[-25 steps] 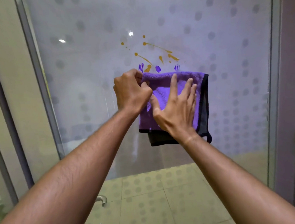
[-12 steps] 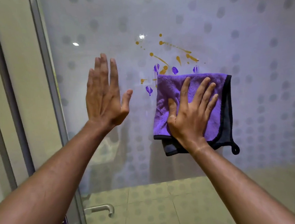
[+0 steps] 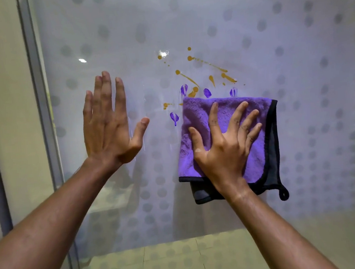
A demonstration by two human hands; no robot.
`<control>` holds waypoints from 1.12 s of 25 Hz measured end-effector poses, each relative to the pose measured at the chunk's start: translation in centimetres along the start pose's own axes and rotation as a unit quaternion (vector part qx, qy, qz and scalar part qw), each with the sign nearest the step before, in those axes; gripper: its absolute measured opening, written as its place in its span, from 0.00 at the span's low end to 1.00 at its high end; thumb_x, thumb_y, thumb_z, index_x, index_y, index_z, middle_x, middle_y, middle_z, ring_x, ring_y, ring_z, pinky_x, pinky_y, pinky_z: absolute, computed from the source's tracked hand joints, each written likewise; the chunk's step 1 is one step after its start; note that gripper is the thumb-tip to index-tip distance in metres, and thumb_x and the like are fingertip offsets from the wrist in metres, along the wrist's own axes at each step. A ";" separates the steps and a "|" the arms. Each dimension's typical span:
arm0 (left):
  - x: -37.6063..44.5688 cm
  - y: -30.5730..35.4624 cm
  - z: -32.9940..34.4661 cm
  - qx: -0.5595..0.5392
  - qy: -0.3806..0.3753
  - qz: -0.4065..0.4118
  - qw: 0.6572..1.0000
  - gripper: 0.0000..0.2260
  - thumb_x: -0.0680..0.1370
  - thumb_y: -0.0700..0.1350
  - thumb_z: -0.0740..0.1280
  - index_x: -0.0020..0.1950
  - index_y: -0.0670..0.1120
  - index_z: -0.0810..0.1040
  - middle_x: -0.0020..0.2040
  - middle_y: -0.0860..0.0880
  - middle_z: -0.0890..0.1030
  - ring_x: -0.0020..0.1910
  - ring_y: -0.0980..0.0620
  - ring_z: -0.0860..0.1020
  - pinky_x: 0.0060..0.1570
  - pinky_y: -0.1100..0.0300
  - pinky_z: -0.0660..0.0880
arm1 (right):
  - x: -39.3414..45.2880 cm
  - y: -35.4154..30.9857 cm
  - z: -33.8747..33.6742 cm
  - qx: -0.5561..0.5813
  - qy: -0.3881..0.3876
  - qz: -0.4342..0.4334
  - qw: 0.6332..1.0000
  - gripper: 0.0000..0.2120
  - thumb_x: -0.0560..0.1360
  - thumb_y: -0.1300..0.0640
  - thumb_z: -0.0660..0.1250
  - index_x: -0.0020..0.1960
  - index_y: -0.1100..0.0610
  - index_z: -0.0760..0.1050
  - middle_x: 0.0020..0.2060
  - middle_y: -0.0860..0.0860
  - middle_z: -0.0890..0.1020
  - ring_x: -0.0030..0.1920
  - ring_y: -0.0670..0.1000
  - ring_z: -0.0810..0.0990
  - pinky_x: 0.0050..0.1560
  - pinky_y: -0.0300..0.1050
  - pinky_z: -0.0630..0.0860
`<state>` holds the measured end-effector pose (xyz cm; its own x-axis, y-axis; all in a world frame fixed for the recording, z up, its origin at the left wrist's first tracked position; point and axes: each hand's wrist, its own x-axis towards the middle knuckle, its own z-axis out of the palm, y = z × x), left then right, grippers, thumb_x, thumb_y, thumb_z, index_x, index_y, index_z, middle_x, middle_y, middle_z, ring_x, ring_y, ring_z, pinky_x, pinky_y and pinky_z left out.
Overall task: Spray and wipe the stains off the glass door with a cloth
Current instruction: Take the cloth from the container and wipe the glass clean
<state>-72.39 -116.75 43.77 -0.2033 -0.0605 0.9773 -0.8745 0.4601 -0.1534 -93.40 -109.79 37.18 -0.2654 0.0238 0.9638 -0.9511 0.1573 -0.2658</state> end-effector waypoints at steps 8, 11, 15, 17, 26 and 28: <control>0.0 0.0 0.1 -0.004 0.003 0.000 1.000 0.39 0.77 0.63 0.54 0.80 0.41 0.49 0.80 0.38 0.48 0.80 0.42 0.46 0.78 0.46 0.45 | 0.4 0.4 1.2 0.036 0.081 -0.026 0.996 0.20 0.80 0.49 0.61 0.69 0.55 0.74 0.70 0.69 0.67 0.70 0.77 0.60 0.70 0.73 0.57; 0.0 0.0 0.1 -0.014 0.004 0.003 1.000 0.39 0.77 0.63 0.54 0.80 0.41 0.50 0.80 0.38 0.49 0.80 0.42 0.47 0.78 0.46 0.45 | 1.3 0.4 1.5 0.043 0.103 -0.014 0.994 0.19 0.80 0.50 0.62 0.68 0.57 0.75 0.68 0.69 0.69 0.69 0.76 0.62 0.69 0.72 0.59; -0.1 0.0 0.1 -0.012 0.002 0.000 1.000 0.39 0.77 0.63 0.54 0.80 0.41 0.49 0.80 0.38 0.49 0.80 0.42 0.47 0.78 0.45 0.46 | 3.3 0.3 1.6 0.063 0.125 0.004 0.990 0.19 0.80 0.51 0.63 0.66 0.59 0.76 0.66 0.69 0.72 0.68 0.76 0.64 0.68 0.72 0.61; -0.1 0.1 0.2 -0.010 0.003 -0.001 1.000 0.39 0.77 0.63 0.53 0.80 0.41 0.49 0.80 0.38 0.48 0.80 0.42 0.47 0.78 0.46 0.46 | 3.5 0.0 1.4 0.073 0.121 -0.001 0.990 0.20 0.80 0.50 0.62 0.67 0.60 0.75 0.67 0.69 0.71 0.69 0.75 0.64 0.69 0.71 0.61; 0.0 0.1 0.2 -0.006 0.006 0.000 1.000 0.39 0.77 0.63 0.54 0.80 0.41 0.49 0.80 0.38 0.48 0.80 0.42 0.46 0.78 0.46 0.45 | -1.0 2.1 -0.7 0.016 -0.010 -0.026 0.999 0.38 0.77 0.37 0.57 0.78 0.61 0.56 0.77 0.64 0.53 0.78 0.63 0.48 0.75 0.64 0.49; 0.0 0.1 0.1 -0.006 0.004 0.000 1.000 0.39 0.77 0.63 0.54 0.80 0.41 0.49 0.80 0.38 0.48 0.80 0.42 0.46 0.78 0.47 0.44 | -1.1 1.7 -0.9 0.010 -0.026 -0.034 0.999 0.39 0.77 0.35 0.54 0.78 0.61 0.55 0.77 0.65 0.51 0.77 0.64 0.46 0.75 0.65 0.48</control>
<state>-72.54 -116.82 43.74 -0.2005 -0.0539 0.9782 -0.8692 0.4704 -0.1523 -94.59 -108.66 35.64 -0.2075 -0.0385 0.9775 -0.9699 0.1380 -0.2004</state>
